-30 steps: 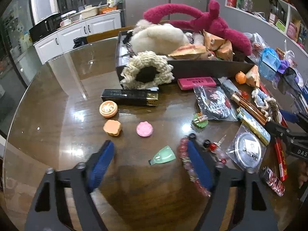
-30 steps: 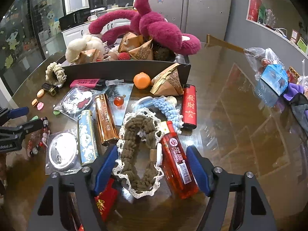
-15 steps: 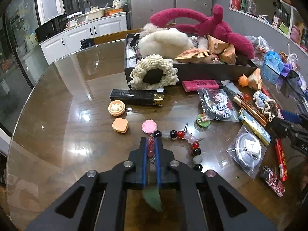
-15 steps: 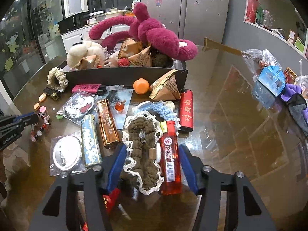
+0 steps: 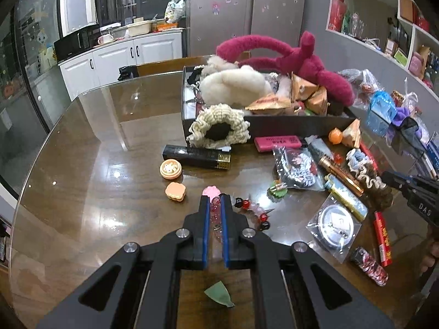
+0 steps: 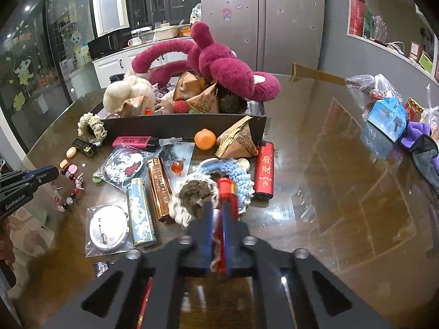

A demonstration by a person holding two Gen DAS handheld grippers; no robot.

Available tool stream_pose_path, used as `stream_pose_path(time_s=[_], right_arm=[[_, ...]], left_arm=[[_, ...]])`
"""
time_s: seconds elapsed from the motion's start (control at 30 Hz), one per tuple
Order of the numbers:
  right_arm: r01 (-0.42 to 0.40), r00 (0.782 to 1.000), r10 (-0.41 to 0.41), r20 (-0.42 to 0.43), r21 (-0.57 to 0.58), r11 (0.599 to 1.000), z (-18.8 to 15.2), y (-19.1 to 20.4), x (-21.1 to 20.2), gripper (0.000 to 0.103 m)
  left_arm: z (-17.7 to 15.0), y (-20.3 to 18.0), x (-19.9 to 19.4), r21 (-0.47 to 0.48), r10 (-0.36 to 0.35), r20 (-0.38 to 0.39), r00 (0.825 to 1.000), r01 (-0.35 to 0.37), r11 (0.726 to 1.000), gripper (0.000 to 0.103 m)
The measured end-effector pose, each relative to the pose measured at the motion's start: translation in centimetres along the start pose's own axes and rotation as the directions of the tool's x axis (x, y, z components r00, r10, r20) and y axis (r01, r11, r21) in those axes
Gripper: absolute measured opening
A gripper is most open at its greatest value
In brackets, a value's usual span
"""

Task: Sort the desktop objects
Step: 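Close the left tool on the pink bead bracelet while the right tool grasps the crocheted hair tie, then lift the bead bracelet with the left tool while the right tool lifts the crocheted hair tie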

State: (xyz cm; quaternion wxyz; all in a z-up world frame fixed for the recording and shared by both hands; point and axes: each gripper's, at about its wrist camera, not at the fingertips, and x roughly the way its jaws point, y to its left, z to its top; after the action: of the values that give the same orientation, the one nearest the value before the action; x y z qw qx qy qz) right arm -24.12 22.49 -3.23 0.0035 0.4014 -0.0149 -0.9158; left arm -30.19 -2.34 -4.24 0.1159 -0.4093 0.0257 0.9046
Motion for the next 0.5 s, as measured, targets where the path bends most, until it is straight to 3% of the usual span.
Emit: stream_pose_path(time_s=[0.5], right_arm=[[-0.060, 0.998, 0.060, 0.018, 0.020, 0.998, 0.4, -0.4, -1.0, 0.005]], left_arm=[[1.2, -0.8, -1.8, -0.008, -0.017, 0.036, 0.999, 0.018, 1.000, 0.008]])
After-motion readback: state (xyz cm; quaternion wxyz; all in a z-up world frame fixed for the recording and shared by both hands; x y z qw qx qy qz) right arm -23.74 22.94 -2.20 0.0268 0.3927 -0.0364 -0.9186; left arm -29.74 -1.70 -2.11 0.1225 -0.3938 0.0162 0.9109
